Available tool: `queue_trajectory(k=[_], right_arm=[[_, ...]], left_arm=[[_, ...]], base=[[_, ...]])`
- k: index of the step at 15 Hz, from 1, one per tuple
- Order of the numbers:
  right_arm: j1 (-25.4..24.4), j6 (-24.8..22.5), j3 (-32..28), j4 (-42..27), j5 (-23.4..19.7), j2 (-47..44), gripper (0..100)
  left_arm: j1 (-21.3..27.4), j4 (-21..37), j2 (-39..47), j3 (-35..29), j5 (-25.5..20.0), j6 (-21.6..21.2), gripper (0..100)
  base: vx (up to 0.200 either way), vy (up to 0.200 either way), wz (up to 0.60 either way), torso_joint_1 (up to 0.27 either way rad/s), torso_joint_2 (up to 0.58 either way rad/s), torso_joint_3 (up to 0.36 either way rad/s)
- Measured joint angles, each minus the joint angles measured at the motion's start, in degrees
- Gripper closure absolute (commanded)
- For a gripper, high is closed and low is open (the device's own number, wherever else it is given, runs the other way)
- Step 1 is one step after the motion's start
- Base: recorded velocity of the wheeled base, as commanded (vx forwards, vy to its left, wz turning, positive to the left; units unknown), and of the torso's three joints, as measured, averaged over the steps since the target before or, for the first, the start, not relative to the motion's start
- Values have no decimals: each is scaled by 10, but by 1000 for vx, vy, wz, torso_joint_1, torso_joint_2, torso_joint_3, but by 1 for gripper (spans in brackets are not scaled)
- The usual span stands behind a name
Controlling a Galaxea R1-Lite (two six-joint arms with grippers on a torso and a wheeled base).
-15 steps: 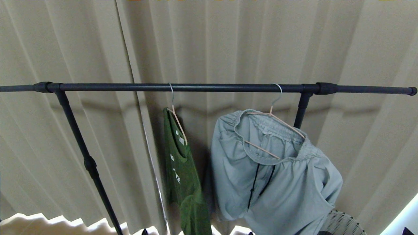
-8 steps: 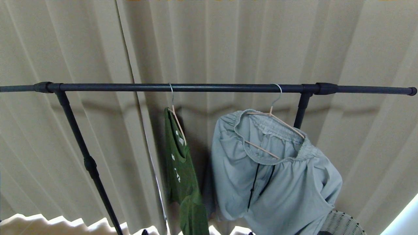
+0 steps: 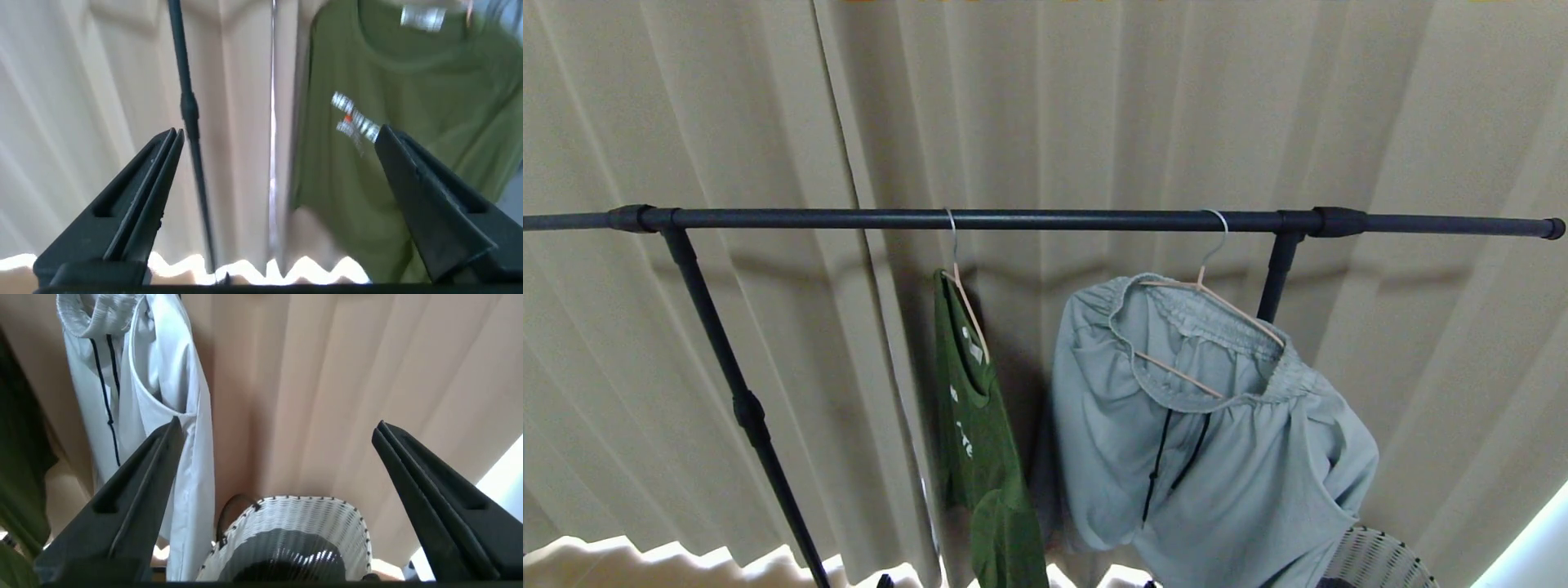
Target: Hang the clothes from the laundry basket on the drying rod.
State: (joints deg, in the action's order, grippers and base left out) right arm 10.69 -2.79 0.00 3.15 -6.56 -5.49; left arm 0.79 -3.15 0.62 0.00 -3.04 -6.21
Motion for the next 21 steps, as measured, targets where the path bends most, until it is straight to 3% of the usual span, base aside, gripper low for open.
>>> queue_trajectory(k=[3, 5, 8, 14, 17, 19, 21], right_arm=[[11, 5, 0, 1, 0, 3, 0], [39, 5, 0, 1, 1, 10, 0], [79, 5, 0, 3, 2, 41, 0], [72, -9, 0, 1, -12, 54, 0], [71, -35, 0, 2, -46, 54, 0], [71, -35, 0, 2, -47, 54, 0], [71, -35, 0, 3, -47, 54, 0]], left_arm=[[0, -1, 0, 0, 3, -3, 0], [0, -2, 0, 0, 46, 11, 0], [0, -4, 0, 0, 75, 30, 0], [0, -5, 0, 0, 78, 27, 0], [0, -67, 0, 0, 102, 12, 0], [0, -48, 1, 0, 103, -18, 0], [0, -44, 1, 0, 94, -17, 0]], base=[[0, 0, 0, 0, 0, 0], [0, 0, 0, 0, 0, 0], [0, 0, 0, 0, 0, 0], [0, 0, 0, 0, 0, 0], [0, 0, 0, 0, 0, 0], [0, 0, 0, 0, 0, 0], [0, 0, 0, 0, 0, 0]])
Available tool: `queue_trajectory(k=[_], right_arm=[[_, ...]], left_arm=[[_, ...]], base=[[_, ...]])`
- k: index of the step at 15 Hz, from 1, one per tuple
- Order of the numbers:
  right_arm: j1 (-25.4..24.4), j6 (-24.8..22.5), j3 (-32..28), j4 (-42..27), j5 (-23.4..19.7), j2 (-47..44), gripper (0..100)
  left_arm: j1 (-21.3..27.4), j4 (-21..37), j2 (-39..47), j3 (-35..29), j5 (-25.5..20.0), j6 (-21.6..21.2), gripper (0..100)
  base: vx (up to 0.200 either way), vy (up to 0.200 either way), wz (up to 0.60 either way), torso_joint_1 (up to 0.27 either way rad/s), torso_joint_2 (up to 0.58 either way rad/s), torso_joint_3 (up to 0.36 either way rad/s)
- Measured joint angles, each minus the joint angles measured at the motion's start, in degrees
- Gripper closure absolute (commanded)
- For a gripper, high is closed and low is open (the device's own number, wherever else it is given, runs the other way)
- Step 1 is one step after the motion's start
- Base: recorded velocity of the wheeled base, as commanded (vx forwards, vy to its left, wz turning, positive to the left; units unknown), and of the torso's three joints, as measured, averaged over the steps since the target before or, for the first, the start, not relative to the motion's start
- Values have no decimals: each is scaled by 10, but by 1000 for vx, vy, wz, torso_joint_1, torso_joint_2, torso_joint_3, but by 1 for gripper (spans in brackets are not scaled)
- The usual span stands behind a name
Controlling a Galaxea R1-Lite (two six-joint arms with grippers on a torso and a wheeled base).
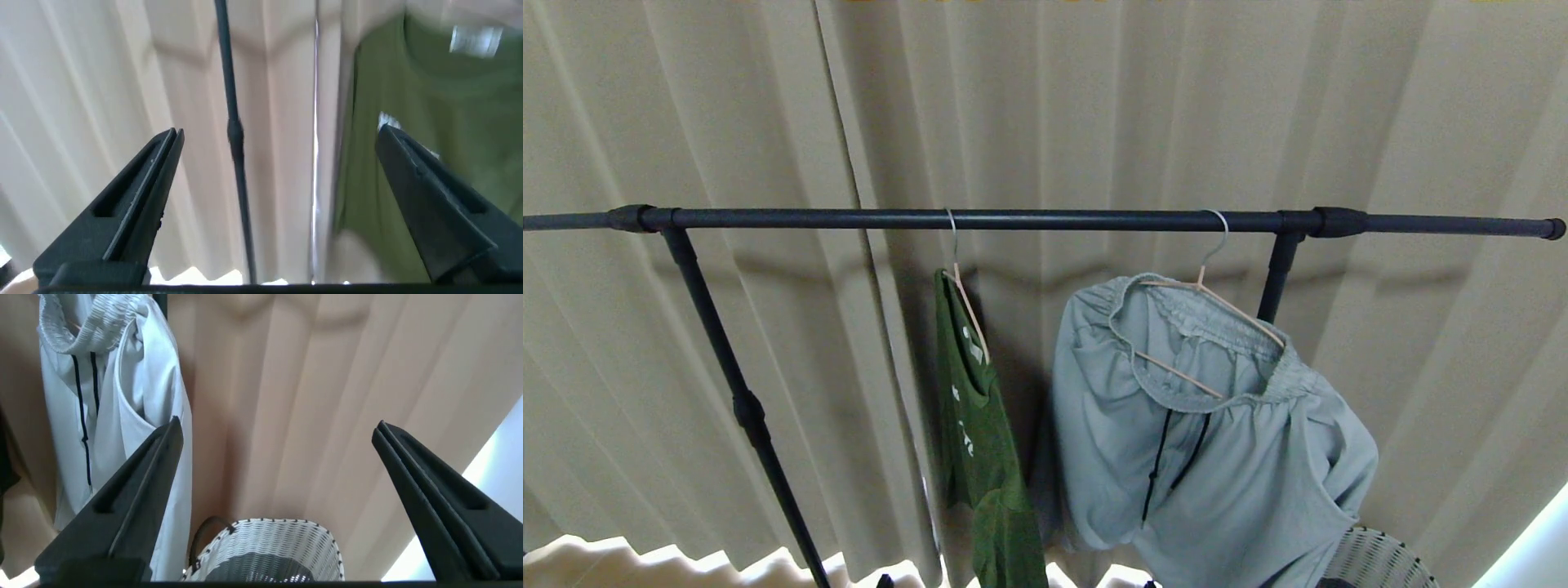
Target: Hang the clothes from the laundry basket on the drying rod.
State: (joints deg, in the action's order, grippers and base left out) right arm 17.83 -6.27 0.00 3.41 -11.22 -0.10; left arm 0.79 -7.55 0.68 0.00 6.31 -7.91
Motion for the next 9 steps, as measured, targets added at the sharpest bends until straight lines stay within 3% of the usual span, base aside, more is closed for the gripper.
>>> queue_trajectory(k=[6, 9], right_arm=[[0, 14, 0, 1, 4, 0, 0], [0, 14, 0, 3, 6, 0, 0]], left_arm=[[0, 3, 0, 0, -30, 2, 0], [0, 24, 0, 0, -38, 50, 0]], base=[[0, 0, 0, 0, 0, 0], [0, 0, 0, 0, 0, 0]])
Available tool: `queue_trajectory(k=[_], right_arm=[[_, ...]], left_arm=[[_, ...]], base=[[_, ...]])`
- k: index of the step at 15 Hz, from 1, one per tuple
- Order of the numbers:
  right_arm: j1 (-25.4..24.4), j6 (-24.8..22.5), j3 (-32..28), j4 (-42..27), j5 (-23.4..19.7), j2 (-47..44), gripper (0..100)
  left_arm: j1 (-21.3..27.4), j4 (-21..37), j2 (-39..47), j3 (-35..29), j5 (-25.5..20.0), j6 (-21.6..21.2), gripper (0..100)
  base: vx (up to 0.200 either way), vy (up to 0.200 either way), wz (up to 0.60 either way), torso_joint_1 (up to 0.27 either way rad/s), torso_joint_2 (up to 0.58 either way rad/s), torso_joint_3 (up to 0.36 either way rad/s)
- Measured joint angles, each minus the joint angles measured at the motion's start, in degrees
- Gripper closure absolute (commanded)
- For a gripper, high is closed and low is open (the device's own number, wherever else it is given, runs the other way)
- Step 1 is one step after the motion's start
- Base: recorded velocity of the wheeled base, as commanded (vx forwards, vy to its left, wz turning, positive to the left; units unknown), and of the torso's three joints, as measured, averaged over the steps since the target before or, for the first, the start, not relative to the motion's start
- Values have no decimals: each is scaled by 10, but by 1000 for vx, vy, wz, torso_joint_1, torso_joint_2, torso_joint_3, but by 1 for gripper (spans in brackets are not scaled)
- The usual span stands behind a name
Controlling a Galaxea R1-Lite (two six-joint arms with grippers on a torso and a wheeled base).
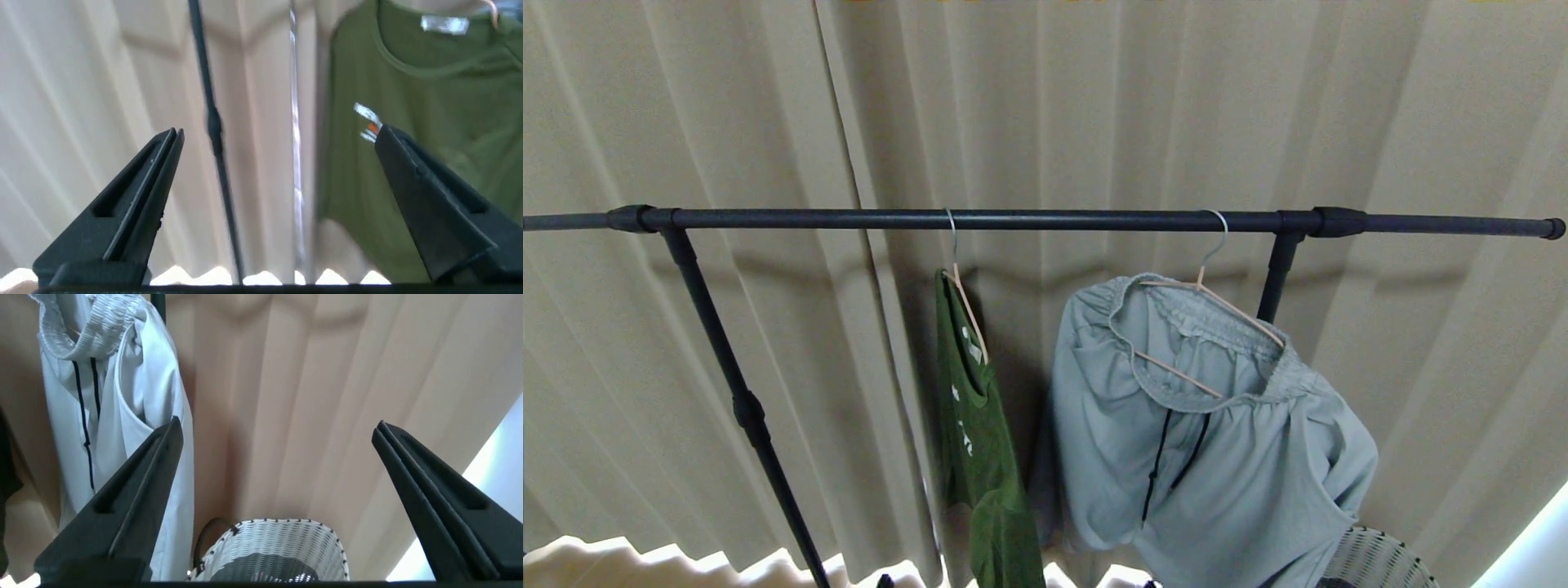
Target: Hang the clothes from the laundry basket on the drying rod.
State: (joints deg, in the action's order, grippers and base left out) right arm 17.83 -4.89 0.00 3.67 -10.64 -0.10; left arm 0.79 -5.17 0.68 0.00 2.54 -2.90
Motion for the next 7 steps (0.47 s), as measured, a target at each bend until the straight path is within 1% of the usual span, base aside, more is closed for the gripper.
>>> queue_trajectory(k=[4, 7], right_arm=[[0, 1, 0, 0, 0, 0, 0], [0, 2, 0, 0, 0, 0, 0]], left_arm=[[0, 3, 0, 0, -2, 30, 0], [0, 3, 0, 0, -2, 31, 0]], base=[[0, 0, 0, 0, 0, 0], [0, 0, 0, 0, 0, 0]])
